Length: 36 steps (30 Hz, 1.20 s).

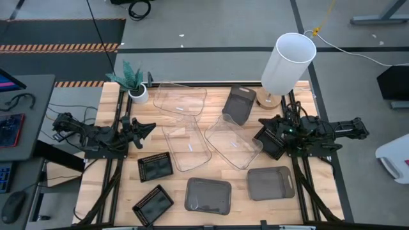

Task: Stack baskets by color
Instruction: Stack the bottom right transparent bin on top of the bottom left transparent bin

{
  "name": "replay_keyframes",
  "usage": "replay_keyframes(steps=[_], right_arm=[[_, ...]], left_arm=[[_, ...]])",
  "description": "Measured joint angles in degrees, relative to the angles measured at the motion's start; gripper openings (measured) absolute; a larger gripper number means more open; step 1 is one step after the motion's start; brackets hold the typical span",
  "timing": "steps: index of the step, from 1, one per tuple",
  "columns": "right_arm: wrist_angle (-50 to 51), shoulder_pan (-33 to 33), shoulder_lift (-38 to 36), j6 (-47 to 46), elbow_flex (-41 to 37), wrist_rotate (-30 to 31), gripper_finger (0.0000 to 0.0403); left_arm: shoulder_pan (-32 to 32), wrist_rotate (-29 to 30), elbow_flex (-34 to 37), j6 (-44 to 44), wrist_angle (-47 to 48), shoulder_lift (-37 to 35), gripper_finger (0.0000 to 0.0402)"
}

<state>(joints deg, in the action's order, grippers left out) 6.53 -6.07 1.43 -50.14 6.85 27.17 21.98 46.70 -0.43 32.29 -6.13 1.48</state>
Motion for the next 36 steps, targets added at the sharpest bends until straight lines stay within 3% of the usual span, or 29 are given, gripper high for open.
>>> replay_keyframes(steps=[6,10,16,22,27,36], right_arm=[[-3.97,0.0,0.01,-8.99,0.0,-5.69,0.0019],[-8.61,-0.02,0.12,-16.27,0.0,-17.58,0.0019],[-11.99,0.66,2.03,-14.26,0.88,-28.65,0.0014],[-11.83,1.01,8.72,-9.19,5.25,-34.67,0.0009],[-8.14,1.01,18.36,-4.8,11.19,-44.21,0.0011],[5.68,0.53,40.45,16.49,25.63,-53.71,0.0019]], left_arm=[[0.02,0.0,-0.01,0.0,0.0,0.0,0.0034],[0.01,0.0,-0.01,0.0,0.0,0.01,0.0035],[0.02,0.0,0.01,-0.02,0.0,0.0,0.0028],[0.0,0.0,-0.01,0.0,0.0,0.0,0.0035],[0.0,0.0,-0.02,-0.01,0.0,0.01,0.0033],[0.0,0.0,-0.01,0.0,0.0,0.01,0.0034]])
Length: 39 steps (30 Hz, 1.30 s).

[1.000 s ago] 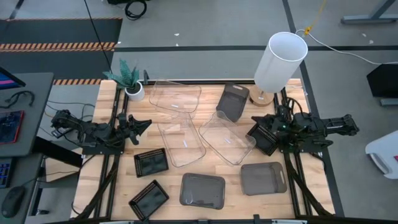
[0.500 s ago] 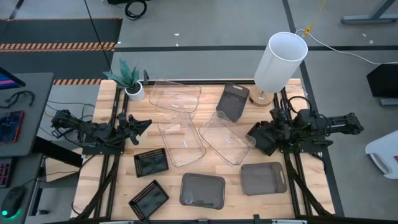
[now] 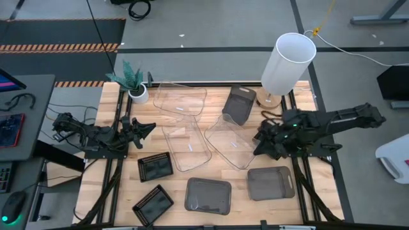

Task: Stack baskets by color
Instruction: Stack the bottom right transparent bin on top of the bottom left transparent bin

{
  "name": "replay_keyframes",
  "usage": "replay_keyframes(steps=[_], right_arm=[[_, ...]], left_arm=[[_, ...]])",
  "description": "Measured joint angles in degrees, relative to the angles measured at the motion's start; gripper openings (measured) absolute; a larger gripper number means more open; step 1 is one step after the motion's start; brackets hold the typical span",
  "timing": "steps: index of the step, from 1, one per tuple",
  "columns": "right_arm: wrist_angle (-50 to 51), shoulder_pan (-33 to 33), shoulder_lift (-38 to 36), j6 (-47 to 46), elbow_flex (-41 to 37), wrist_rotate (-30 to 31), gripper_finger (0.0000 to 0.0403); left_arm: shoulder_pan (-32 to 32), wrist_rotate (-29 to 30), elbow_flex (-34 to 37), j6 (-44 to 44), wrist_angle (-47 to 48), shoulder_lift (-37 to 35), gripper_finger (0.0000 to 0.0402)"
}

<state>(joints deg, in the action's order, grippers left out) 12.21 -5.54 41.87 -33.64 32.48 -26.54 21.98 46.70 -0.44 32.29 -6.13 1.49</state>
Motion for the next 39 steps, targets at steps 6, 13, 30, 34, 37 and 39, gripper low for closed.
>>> replay_keyframes(steps=[6,13,30,34,37,39], right_arm=[[16.88,-1.59,12.11,15.98,10.47,4.8,0.0045],[36.11,-3.83,23.69,28.59,22.31,13.94,0.0136],[45.74,-14.16,40.56,45.65,32.2,23.88,0.0197],[47.2,-14.93,43.55,48.19,32.58,26.01,0.0189],[49.4,-14.97,45.53,49.06,32.6,26.34,0.0183],[50.64,-15.0,46.89,49.96,32.6,27.3,0.0179]], left_arm=[[0.0,0.0,0.0,-0.02,0.02,-0.01,0.0033],[0.0,0.0,0.01,-0.02,0.0,-0.01,0.003],[0.0,0.0,0.02,0.0,0.0,0.01,0.0033],[0.0,0.0,0.02,0.0,0.0,-0.01,0.0036],[0.0,0.0,0.0,0.0,0.0,-0.01,0.0032],[0.0,0.0,0.01,-0.02,0.0,-0.01,0.0029]])
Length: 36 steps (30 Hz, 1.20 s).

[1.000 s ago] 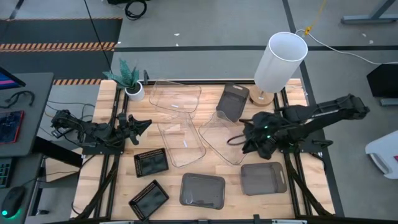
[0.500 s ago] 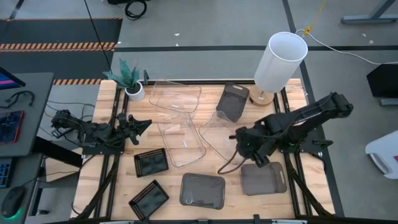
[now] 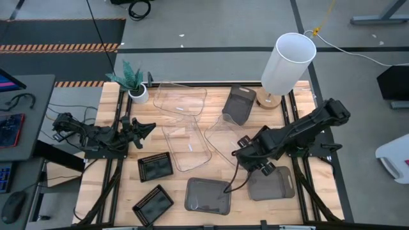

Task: Stack baskets by color
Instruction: Stack the bottom right transparent bin on top of the bottom left transparent bin

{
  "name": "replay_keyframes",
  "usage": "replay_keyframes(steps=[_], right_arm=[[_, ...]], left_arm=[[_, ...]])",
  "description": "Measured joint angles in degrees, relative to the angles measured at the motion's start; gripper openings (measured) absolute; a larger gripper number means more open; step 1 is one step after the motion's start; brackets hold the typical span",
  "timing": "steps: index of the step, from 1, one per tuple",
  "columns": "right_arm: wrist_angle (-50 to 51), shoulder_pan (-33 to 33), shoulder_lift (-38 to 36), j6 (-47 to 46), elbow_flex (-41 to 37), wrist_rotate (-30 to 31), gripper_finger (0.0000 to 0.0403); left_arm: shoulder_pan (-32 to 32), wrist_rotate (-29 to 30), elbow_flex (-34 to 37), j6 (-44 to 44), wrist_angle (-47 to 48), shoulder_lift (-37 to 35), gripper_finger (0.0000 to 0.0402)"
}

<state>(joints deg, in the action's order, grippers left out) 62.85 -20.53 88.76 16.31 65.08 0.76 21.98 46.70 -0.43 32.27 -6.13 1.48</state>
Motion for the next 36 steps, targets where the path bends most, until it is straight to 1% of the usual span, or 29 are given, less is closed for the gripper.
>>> replay_keyframes(steps=[2,9,13,18,23,27,29,36], right_arm=[[0.29,0.02,1.23,1.01,0.0,1.23,0.0175],[-0.18,0.04,6.24,1.4,0.0,1.15,0.0164],[-0.19,0.02,8.78,1.34,0.0,1.15,0.0164],[-1.48,0.13,9.7,1.34,-0.33,1.13,0.016],[-2.28,0.52,9.58,1.31,-0.63,1.01,0.0145],[-2.47,0.96,9.58,1.36,-0.63,0.25,0.0122],[-2.51,1.13,9.58,1.42,-0.66,0.08,0.0104],[-3.42,1.55,9.44,2.24,-0.66,-0.28,0.0015]], left_arm=[[0.01,0.0,-0.01,0.02,0.0,0.0,0.0028],[0.0,0.0,0.0,0.02,0.02,0.0,0.0036],[0.0,0.0,0.0,0.02,0.01,0.0,0.0033],[0.01,0.0,-0.02,0.0,0.0,0.01,0.0028],[0.01,0.0,-0.02,0.02,0.01,0.02,0.0035],[0.0,0.0,-0.02,0.02,0.02,0.0,0.0035],[0.02,0.0,-0.02,0.0,0.02,0.0,0.0032],[0.02,0.0,0.0,0.0,0.02,0.0,0.0031]])
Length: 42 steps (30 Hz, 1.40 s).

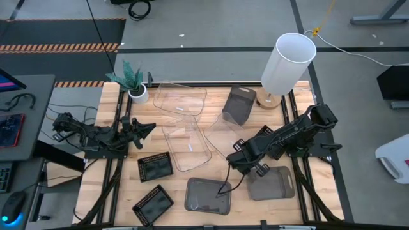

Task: Stack baskets by color
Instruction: Stack the bottom right transparent bin on top of the bottom left transparent bin

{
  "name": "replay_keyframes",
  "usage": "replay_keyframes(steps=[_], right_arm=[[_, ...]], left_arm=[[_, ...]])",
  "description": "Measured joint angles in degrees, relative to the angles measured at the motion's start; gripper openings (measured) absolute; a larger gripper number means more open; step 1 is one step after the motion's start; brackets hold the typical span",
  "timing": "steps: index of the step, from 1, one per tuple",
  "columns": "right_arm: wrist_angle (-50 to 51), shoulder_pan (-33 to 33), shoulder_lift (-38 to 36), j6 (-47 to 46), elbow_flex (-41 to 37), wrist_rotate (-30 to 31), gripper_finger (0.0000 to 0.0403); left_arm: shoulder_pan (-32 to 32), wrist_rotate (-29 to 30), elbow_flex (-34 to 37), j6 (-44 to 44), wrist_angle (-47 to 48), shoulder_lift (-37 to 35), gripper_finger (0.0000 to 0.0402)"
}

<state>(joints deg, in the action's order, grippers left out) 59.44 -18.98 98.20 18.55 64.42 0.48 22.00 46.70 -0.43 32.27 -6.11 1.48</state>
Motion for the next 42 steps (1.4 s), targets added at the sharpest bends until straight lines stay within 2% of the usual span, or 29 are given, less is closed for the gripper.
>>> replay_keyframes(steps=[10,15,20,30,35,42], right_arm=[[0.48,0.0,-0.28,1.37,0.0,0.2,0.0007],[4.54,0.0,-1.23,1.63,2.52,0.35,0.0007],[11.13,0.45,-1.8,1.93,10.64,0.53,0.0005],[23.74,2.01,-1.8,0.83,34.07,3.23,0.0004],[26.33,2.01,-1.69,-3.03,43.79,4.87,0.0004],[26.43,1.57,0.42,-9.14,52.49,4.13,0.0003]], left_arm=[[-0.02,0.0,-0.02,0.02,0.0,0.0,0.003],[-0.01,0.0,0.0,0.01,0.0,0.0,0.0031],[-0.02,0.0,0.0,0.02,-0.02,0.0,0.0036],[-0.02,0.0,-0.01,0.02,-0.01,0.01,0.003],[-0.02,0.0,0.0,0.02,-0.01,0.0,0.0036],[0.0,0.0,-0.02,0.02,0.0,0.0,0.0028]])
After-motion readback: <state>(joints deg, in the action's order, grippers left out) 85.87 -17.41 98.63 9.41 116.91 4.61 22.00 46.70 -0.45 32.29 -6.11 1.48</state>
